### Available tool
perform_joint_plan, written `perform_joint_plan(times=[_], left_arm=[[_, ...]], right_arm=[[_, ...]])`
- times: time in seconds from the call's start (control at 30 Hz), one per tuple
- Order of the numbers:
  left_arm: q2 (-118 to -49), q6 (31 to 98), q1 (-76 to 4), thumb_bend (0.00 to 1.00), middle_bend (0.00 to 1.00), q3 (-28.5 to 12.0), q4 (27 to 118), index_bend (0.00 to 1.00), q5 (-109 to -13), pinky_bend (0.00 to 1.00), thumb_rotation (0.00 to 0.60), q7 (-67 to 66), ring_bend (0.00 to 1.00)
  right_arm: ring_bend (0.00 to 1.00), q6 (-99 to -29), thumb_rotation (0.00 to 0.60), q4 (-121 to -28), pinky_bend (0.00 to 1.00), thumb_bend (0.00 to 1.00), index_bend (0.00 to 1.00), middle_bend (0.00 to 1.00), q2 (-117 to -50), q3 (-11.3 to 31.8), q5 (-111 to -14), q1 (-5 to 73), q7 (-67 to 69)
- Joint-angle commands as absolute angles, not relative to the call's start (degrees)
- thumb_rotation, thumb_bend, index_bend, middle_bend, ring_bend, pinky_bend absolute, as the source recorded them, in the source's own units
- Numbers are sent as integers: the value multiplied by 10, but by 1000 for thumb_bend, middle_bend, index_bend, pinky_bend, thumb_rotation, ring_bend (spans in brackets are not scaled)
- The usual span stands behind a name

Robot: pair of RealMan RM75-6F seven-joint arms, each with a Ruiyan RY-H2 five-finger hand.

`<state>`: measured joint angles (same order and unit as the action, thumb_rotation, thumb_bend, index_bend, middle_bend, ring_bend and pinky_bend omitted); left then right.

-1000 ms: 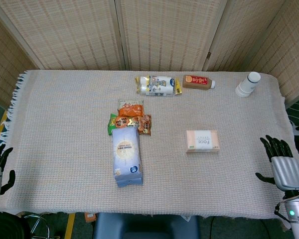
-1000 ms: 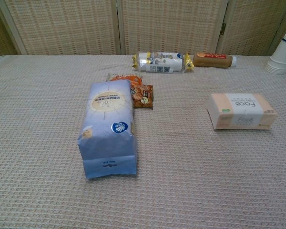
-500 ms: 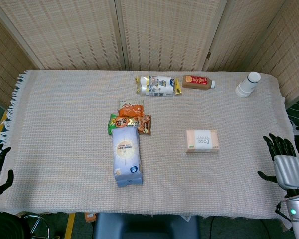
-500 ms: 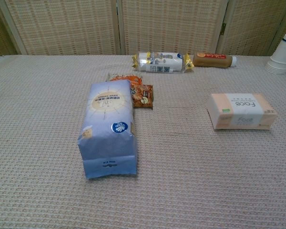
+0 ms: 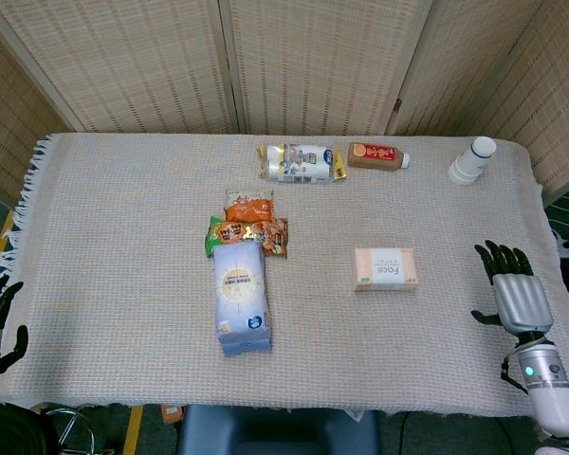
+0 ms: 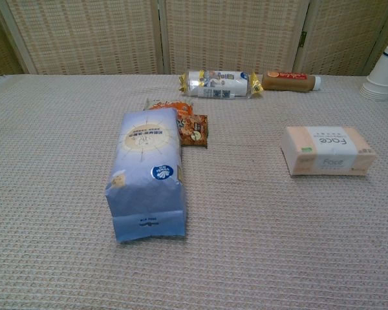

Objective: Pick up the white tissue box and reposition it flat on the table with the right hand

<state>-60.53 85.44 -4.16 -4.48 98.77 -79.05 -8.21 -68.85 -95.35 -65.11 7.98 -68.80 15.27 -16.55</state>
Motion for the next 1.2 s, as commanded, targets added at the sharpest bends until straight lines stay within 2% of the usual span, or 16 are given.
perform_joint_plan(times=[0.03,0.27,0.4,0.63,0.8,1.2], left_arm=[[-604,855,-41,528,0,-45,988,132,-790,108,600,-81,0],[-598,862,-37,529,0,-47,993,132,-791,108,600,-73,0],[-593,861,-34,528,0,-47,998,132,-787,108,600,-66,0],[-585,863,-31,528,0,-50,1004,132,-783,108,600,-56,0],[-583,862,-30,528,0,-50,1006,133,-779,108,600,-52,0],[-578,860,-28,528,0,-53,1008,132,-772,108,600,-45,0]], right_arm=[[0,-625,600,-1016,0,0,0,0,-647,114,-592,226,-287],[0,-605,600,-1075,0,0,0,0,-670,137,-424,330,-458],[0,-588,600,-1102,0,0,0,0,-677,140,-341,376,-485],[0,-603,600,-1088,0,0,0,0,-703,123,-262,431,-519],[0,-600,600,-1057,0,0,0,0,-724,113,-246,454,-515],[0,-540,600,-954,0,0,0,0,-777,92,-266,480,-453]])
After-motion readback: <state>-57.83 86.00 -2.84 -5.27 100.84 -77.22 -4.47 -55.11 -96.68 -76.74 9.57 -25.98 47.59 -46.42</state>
